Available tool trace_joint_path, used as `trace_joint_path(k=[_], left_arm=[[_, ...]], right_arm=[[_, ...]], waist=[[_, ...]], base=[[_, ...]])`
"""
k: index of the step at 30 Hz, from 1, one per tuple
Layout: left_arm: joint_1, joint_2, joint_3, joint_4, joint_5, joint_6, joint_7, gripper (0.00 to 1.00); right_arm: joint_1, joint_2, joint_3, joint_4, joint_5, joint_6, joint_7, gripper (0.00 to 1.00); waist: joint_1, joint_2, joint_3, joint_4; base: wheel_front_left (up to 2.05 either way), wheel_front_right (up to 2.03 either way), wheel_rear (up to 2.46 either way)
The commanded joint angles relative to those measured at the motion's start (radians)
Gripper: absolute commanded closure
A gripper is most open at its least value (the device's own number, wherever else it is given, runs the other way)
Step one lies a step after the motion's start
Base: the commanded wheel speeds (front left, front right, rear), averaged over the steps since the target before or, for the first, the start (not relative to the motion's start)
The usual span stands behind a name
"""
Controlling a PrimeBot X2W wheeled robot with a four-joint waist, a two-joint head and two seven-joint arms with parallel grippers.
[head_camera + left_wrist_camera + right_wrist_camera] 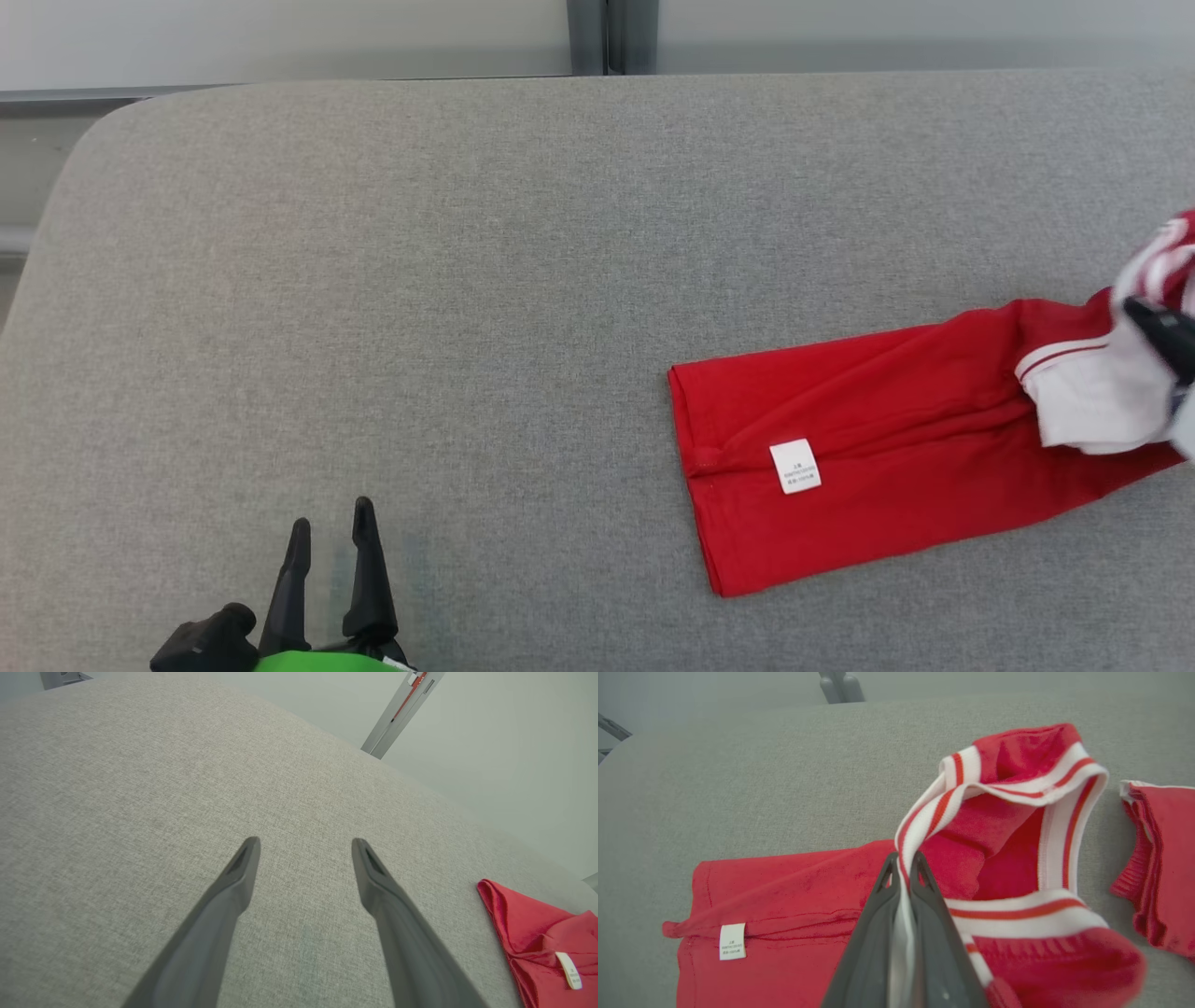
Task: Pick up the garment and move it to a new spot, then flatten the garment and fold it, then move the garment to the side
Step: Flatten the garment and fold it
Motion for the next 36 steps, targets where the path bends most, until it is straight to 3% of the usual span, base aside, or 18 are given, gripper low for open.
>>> trace_joint_path(k=[1, 8, 16, 34, 35, 36], left_arm=[[0.002, 0.002, -0.005, 0.004, -0.009, 0.001, -0.002, 0.00], [-0.048, 0.002, -0.026, 0.040, 0.001, -0.007, -0.002, 0.00], [-0.037, 0.002, -0.004, 0.073, 0.004, -0.008, -0.002, 0.00], [-0.041, 0.002, -0.013, 0.092, 0.008, -0.004, -0.002, 0.00], [-0.041, 0.002, -0.011, 0.094, 0.009, -0.005, -0.002, 0.00], [-0.039, 0.002, -0.008, 0.096, 0.012, -0.007, -0.002, 0.00]], right_arm=[[0.008, 0.028, 0.049, -0.027, -0.015, 0.000, 0.013, 1.00], [-0.018, 0.182, 0.348, -0.013, -0.047, 0.000, 0.021, 1.00], [-0.060, 0.298, 0.457, 0.104, -0.077, 0.000, -0.100, 1.00], [-0.084, 0.321, 0.587, 0.142, -0.055, 0.000, -0.118, 1.00], [-0.086, 0.321, 0.589, 0.142, -0.053, 0.000, -0.123, 0.87], [-0.089, 0.322, 0.597, 0.136, -0.049, 0.000, -0.132, 0.09]], waist=[[0.0000, -0.0001, 0.002, -0.006], [0.0000, -0.0001, 0.007, 0.015], [0.0000, -0.0001, 0.001, 0.043], [0.0000, -0.0001, -0.001, 0.036], [0.0000, -0.0001, -0.001, 0.034], [0.0000, -0.0001, -0.002, 0.033]], base=[[0.00, 0.00, 0.00], [0.00, 0.00, 0.00], [0.00, 0.00, 0.00], [0.00, 0.00, 0.00], [0.00, 0.00, 0.00], [0.00, 0.00, 0.00]])
